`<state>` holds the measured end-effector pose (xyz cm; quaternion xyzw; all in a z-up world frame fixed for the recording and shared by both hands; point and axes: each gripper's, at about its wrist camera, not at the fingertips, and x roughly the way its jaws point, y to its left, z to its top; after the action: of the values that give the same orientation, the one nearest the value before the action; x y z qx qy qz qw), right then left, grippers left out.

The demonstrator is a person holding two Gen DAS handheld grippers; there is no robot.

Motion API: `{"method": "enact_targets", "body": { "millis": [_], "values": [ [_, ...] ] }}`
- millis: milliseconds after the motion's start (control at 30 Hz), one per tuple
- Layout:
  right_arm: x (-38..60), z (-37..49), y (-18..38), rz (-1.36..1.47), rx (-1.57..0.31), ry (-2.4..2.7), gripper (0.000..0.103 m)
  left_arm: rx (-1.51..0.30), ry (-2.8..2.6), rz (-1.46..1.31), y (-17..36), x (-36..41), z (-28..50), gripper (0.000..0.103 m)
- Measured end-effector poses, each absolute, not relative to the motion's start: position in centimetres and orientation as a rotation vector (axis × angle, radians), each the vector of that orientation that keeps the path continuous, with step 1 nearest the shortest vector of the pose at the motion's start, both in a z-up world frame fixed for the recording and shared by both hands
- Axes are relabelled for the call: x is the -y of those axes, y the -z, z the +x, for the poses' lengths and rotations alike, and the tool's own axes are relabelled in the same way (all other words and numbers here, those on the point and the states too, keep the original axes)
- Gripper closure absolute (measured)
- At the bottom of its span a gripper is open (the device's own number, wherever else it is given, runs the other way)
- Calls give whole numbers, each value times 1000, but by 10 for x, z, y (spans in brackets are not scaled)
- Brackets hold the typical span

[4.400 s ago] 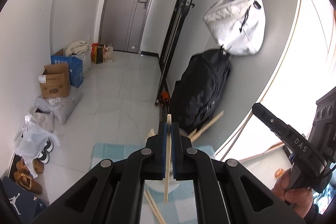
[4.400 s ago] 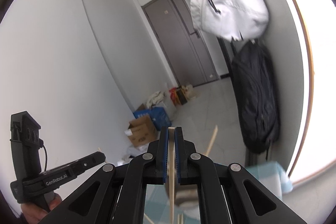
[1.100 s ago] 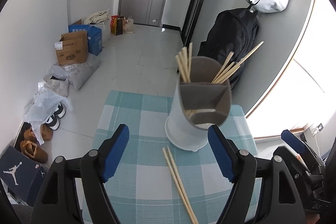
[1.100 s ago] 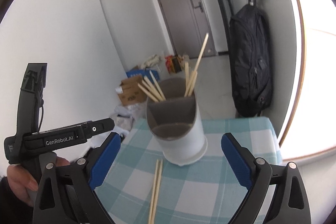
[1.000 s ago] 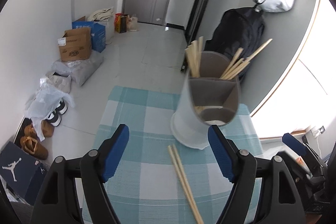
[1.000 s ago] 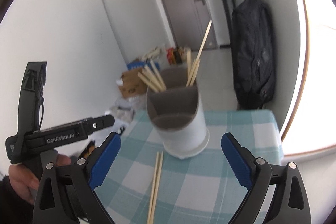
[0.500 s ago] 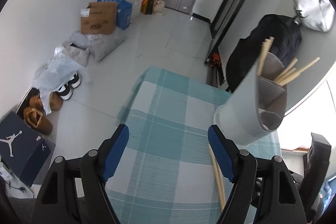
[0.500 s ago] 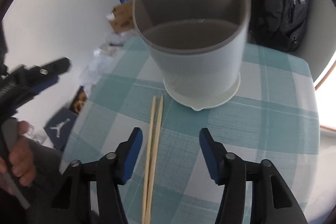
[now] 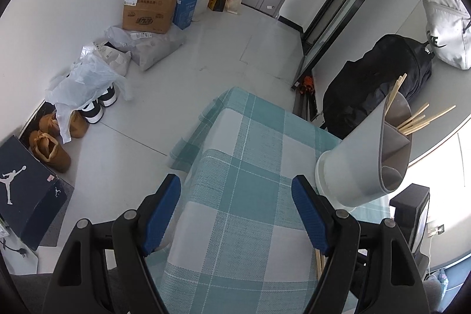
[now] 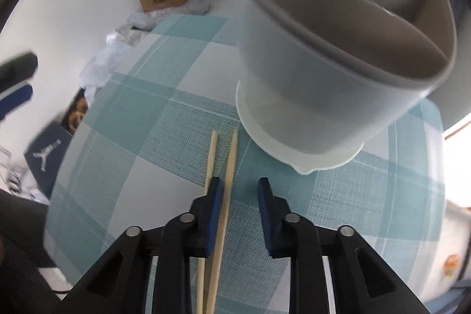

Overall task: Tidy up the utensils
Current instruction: 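Grasp a chopstick with the right tool while the left tool approaches the pile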

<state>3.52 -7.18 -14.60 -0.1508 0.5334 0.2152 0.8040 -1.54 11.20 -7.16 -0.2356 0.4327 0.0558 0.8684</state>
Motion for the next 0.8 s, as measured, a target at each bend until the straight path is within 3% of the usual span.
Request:
{"method": "enact_targets", "body": {
  "millis": [33,400,800],
  "values": [
    [71,33,145,-333,-1142,-462,98,-909,-119,-496,72,-114,-15,29],
    [108,7,138,-279,-1197,-449,98,-933,-76,-549,74,-118,-15,29],
    [77,35,140,-329,-1178,-457,97,-946,-87,-579,79,-128,-15,29]
  ]
}}
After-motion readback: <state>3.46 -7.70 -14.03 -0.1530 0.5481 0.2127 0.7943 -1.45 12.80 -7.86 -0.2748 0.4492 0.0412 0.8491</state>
